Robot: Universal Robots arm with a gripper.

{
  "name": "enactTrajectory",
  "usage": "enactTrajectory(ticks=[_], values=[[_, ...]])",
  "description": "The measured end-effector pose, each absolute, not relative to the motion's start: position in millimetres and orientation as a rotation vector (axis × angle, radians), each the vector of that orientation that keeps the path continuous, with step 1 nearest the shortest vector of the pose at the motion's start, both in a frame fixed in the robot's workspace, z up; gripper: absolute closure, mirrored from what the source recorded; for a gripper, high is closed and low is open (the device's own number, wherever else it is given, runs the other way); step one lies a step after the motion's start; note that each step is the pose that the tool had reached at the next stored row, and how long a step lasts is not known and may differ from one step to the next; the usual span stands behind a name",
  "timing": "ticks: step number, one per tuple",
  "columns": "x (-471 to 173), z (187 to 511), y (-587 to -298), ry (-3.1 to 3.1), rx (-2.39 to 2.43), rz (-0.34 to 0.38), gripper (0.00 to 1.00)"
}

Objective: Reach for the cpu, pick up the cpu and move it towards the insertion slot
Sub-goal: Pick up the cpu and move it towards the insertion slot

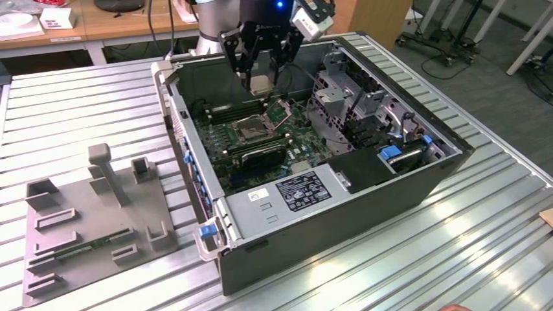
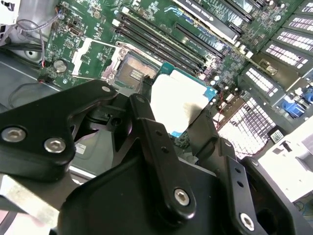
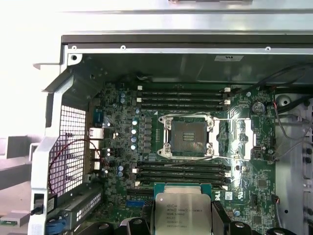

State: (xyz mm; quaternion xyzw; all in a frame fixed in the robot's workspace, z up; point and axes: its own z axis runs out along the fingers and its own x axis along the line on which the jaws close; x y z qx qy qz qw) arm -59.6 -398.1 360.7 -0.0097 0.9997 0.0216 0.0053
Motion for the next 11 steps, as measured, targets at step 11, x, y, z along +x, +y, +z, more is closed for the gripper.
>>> enactTrajectory(ticks=[11], values=[[-59.7, 360.2, -393.3, 3.13, -0.03, 0.068, 0.46]])
